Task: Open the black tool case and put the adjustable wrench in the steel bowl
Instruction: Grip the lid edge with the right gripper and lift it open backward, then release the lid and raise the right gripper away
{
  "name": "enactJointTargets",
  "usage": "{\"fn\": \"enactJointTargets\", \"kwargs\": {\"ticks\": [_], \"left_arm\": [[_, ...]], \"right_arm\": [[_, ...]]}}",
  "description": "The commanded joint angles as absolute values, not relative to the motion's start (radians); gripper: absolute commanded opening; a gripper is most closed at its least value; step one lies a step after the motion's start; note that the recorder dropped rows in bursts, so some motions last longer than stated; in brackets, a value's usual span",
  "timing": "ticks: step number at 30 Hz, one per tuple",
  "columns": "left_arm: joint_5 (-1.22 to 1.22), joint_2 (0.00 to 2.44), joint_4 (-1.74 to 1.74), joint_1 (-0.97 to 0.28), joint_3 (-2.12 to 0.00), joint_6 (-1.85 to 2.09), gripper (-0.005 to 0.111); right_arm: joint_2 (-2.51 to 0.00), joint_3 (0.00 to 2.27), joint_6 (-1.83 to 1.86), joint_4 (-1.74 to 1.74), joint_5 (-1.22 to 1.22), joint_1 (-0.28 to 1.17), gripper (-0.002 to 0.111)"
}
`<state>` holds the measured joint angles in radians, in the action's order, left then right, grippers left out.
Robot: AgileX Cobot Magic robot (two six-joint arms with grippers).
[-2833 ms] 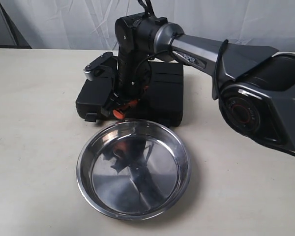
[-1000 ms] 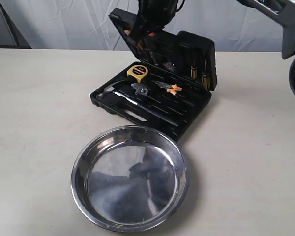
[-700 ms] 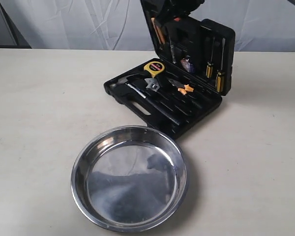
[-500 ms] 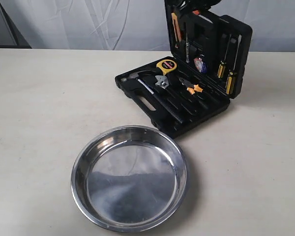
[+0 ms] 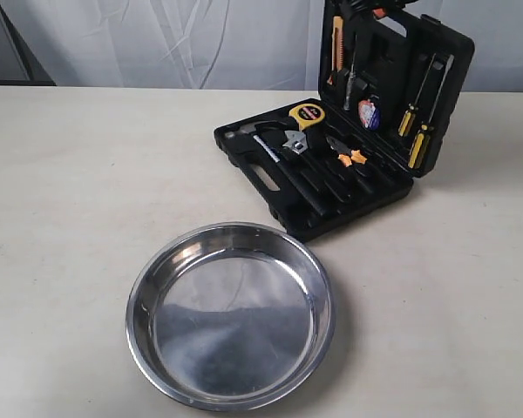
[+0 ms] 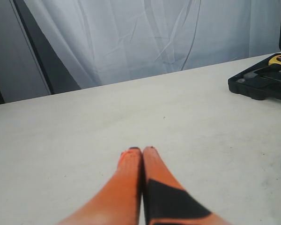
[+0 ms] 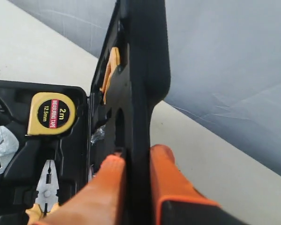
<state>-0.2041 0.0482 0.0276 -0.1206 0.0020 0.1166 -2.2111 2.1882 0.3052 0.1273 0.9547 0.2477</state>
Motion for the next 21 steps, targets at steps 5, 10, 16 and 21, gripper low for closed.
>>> {"fn": "enactJointTargets", "kwargs": {"ticks": [5,10,16,21], "left_arm": [[-0.194,0.041,0.031,-0.119,0.0,0.113,0.0],[-0.194,0.041,0.031,-0.119,0.0,0.113,0.0],[-0.194,0.041,0.031,-0.119,0.0,0.113,0.0],[-0.194,0.041,0.031,-0.119,0.0,0.113,0.0]], "right_arm": [[-2.243,2.176,0.178,0.279,0.995,0.22,0.058],[-2.229,2.176,0.066,0.417,1.017,0.22,0.06],[-2.211,2.178,-0.064,0.532,1.057,0.22,0.06],[-2.2,2.178,-0.127,0.589,1.091,0.22,0.056]]}}
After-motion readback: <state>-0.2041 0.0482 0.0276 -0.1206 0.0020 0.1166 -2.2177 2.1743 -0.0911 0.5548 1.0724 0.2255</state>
